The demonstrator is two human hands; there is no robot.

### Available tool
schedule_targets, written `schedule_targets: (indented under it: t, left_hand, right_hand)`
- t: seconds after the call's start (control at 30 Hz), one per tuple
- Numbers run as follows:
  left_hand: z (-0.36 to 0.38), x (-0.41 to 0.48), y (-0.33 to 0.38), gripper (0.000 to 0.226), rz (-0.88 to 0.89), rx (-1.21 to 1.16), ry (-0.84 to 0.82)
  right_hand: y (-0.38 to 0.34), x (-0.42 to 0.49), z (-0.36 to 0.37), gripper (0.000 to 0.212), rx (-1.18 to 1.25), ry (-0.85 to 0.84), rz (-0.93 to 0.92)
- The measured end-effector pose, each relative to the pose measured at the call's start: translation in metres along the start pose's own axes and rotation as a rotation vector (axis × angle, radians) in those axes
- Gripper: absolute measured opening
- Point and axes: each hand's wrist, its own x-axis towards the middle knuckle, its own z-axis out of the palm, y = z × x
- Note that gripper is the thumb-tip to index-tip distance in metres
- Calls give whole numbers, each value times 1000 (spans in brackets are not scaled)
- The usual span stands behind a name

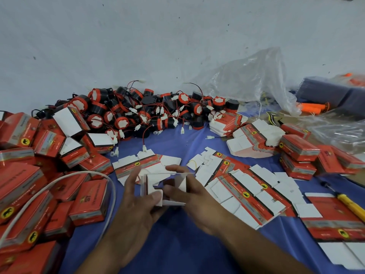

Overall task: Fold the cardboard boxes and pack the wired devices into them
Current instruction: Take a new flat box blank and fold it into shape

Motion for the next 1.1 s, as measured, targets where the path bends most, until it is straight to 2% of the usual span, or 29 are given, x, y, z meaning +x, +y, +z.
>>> schedule_targets:
  t: [0.13,0.23,0.4,0.57,0.67,0.8,0.93,1.1]
  left_hand:
    - [-4,2,6,48,-5,20,61]
    - [-4,1,7,40,-28,-3,85]
    - [0,-2,12,38,-5,-19,40]
    - [5,-4,16,60,109,77,44]
    - [9,-7,17,58,69,138,-12]
    - [9,-6,19,47,-1,56,58]
    - [9,-8,20,52,-53,21,102]
    - [7,-10,20,39,-181,-28,73]
  right_hand:
    - [-1,-3,8,30,-228,-8,-108]
    - [1,-4,6,31,-281,-12,-159]
    - [0,-2,3,30,-305,12,-205]
    - [7,3,2,28,-254,98,-244]
    - [6,2,1,29,-256,87,-234]
    - [7,-2,1,40,-361,20,-219]
    - [4,-7,2,42,-464,-13,-260]
    - [-2,-10,6,43,-323,-108,-214]
